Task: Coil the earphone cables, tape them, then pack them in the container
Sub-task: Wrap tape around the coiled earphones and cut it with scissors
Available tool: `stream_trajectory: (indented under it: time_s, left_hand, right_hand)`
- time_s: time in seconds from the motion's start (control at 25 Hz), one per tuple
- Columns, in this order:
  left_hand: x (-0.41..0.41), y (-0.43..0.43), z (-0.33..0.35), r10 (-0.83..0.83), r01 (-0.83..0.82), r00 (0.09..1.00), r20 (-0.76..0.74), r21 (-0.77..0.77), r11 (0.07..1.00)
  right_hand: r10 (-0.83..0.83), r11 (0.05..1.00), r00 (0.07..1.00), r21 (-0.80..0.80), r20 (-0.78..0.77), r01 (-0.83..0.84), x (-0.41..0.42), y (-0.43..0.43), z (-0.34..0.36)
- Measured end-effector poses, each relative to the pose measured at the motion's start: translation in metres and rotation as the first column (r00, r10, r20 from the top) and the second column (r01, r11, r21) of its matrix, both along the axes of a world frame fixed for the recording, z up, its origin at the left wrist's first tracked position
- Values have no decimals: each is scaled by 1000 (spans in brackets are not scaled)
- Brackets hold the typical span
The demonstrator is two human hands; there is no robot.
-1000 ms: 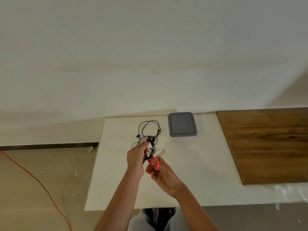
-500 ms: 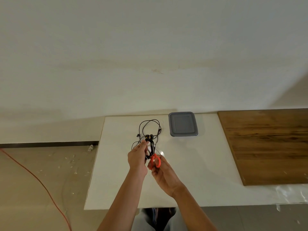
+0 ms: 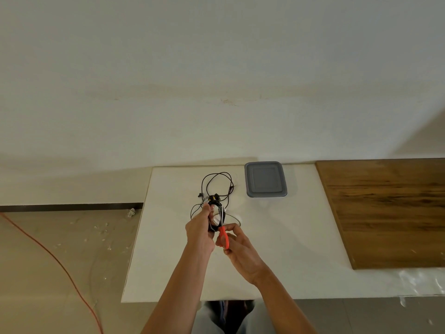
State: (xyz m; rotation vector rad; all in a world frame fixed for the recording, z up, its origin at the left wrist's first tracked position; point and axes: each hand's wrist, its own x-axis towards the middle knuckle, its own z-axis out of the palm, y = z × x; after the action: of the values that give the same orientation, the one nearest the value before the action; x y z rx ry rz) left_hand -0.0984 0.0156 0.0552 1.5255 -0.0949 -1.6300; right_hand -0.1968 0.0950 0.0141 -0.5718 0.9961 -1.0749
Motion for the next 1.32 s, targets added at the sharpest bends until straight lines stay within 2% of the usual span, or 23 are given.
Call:
stream_trajectory:
  time_s: [0.32,0.6,0.96,1.16,1.32]
  left_hand:
    - [1,0,4,-28,28,999,-30,10,1000]
    - [0,0,9,-87,88,995,-47,4,996]
    - [1,2,4,-82,83,996,-32,26,996]
    - [-2,2,4,-120,119,991,61,22,993]
    - [-3,5,1,-117,116,989,89,13,993]
  right_hand:
    - [68,996,993,-58,-91,-74,-5,-1,7]
    - [-64,998,995,4,81,64,-3,-2,3]
    - [11,994,991,-107,-137,-26,-11,-2,1]
    - [-79,996,997,-52,-23,77,-12,-9,2]
    - [-109,993,994,35,12,108,-14,-17,2]
